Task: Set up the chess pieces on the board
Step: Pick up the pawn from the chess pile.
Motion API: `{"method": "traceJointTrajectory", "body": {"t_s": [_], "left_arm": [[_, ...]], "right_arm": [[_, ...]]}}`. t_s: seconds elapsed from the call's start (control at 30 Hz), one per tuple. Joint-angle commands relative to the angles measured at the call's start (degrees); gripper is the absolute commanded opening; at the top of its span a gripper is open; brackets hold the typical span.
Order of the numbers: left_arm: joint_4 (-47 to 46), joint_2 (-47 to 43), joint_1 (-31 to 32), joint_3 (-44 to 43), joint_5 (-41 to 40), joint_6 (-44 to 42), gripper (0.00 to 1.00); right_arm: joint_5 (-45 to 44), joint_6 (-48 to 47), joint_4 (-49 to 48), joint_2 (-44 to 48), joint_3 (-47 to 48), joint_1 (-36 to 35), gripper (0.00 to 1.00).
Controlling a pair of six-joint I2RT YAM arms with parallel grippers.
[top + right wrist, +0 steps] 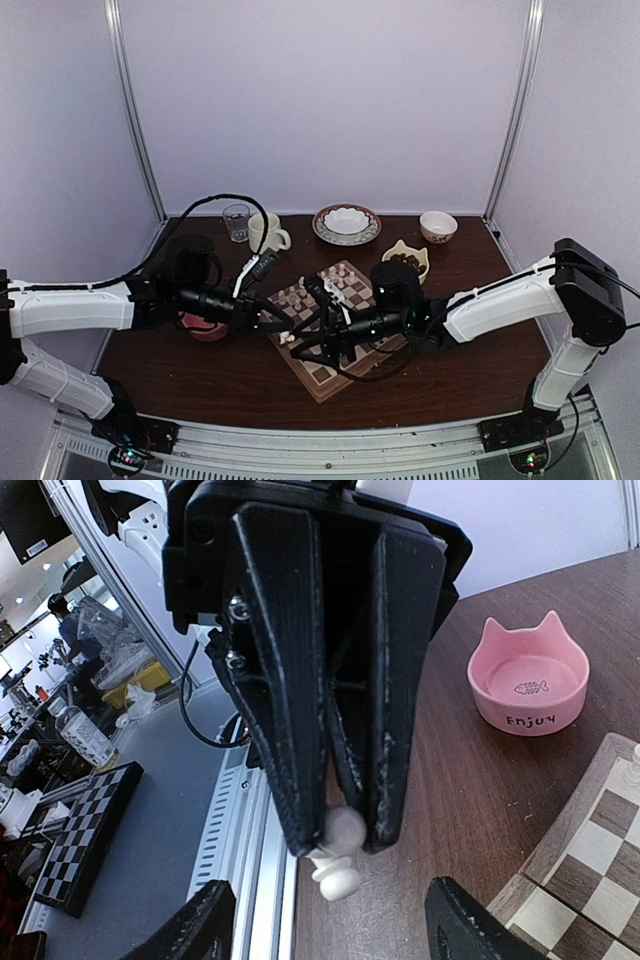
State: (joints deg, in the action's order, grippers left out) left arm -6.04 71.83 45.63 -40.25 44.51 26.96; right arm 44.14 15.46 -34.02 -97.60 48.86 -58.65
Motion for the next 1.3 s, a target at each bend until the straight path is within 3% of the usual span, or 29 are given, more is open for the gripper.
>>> {"method": "traceJointTrajectory", "body": {"t_s": [0.0, 0.83, 1.13, 1.27], "left_arm": [[-4.41, 0.14, 0.64, -1.84, 2.35, -0.35, 0.13], [-2.24, -0.64, 0.87, -2.01, -0.01, -1.51, 0.13], [-1.89, -1.32, 0.87, -1.85, -0.67, -1.87, 0.13], [-1.69, -1.89, 0.87, -1.77, -0.83, -2.04, 0.13]], "right_arm": [[1.1, 0.66, -3.56, -0.7, 1.5, -0.45, 0.68], [2.79, 2.16, -6.96, 1.04, -0.04, -0.59, 0.26], [2.75, 1.87, -6.16, 0.92, 0.09, -0.59, 0.23], [2.49, 1.55, -5.68, 1.2, 0.03, -0.61, 0.15]]}}
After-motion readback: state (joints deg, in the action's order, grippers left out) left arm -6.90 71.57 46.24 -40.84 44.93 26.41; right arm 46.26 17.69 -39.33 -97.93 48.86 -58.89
